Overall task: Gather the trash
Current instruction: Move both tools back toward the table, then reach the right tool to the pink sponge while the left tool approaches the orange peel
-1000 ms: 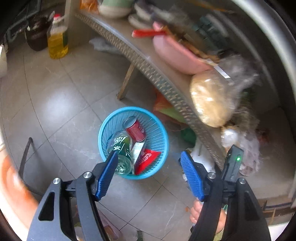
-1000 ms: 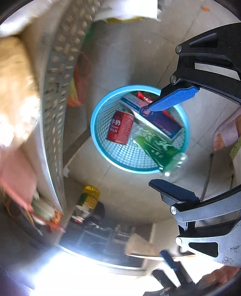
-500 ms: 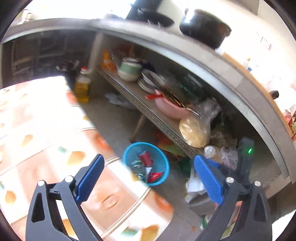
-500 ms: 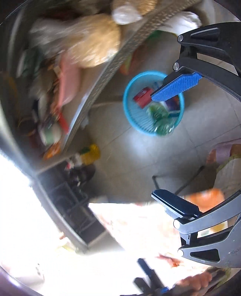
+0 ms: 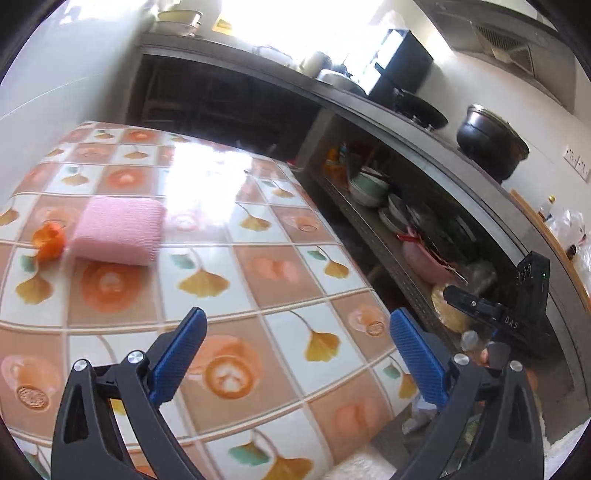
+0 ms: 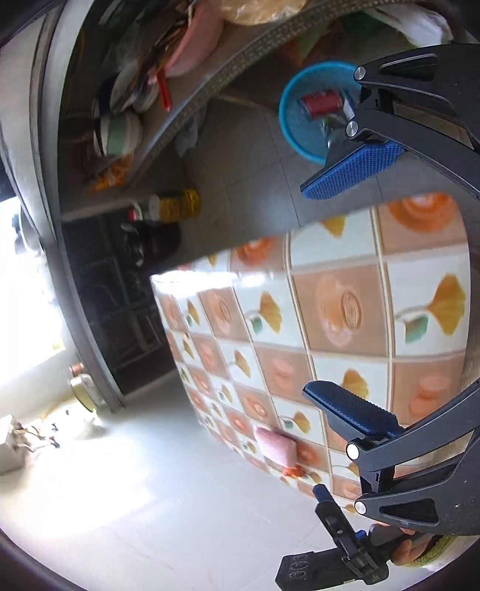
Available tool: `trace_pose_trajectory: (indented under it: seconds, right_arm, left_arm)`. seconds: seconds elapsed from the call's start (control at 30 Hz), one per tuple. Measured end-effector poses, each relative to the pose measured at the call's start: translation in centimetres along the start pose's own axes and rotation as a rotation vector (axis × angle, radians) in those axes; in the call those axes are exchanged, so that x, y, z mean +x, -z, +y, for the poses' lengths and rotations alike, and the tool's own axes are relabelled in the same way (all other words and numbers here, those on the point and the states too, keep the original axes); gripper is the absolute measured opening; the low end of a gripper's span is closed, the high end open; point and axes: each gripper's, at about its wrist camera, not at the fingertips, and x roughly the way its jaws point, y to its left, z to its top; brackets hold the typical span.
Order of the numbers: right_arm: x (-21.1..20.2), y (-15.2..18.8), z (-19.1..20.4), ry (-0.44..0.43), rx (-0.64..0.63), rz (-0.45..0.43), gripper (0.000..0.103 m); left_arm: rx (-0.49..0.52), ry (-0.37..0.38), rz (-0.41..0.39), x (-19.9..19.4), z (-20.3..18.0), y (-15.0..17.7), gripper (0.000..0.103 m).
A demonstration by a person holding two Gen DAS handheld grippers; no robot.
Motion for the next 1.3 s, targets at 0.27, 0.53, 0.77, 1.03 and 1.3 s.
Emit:
trace_pose_trajectory:
  seconds: [0.27, 0.53, 0.77, 1.03, 1.3]
  right_arm:
    - [1.0, 1.2, 4.9, -0.025, -0.055, 0.074, 0.095]
    - [1.2, 1.6, 7.6, 0.072, -0.118, 0.115, 0.095]
    - [1.1, 1.6, 8.8, 0.223, -0.158, 0.103, 0.095]
    - [2.0, 2.2, 10.1, 0.169, -0.245, 0.083, 0.095]
    - [3.5, 1.2, 12.9, 0.01, -0.342, 0.094, 0.095]
  left_arm:
    - [-0.024, -0.031, -0.059, -2.0, 2.5, -0.3, 0.097]
    - [-0.046, -0.059, -0.083, -3.1, 3.0, 0.1, 0.097]
    - [-0.043, -0.097, -0.118, -4.6, 3.6, 0.5, 0.097]
    - [-0.088, -0.19, -0.155, -6.8, 5.9, 1.6, 0.097]
    - [-0.096, -0.342, -0.18, -7.4, 9.1, 0.4, 0.097]
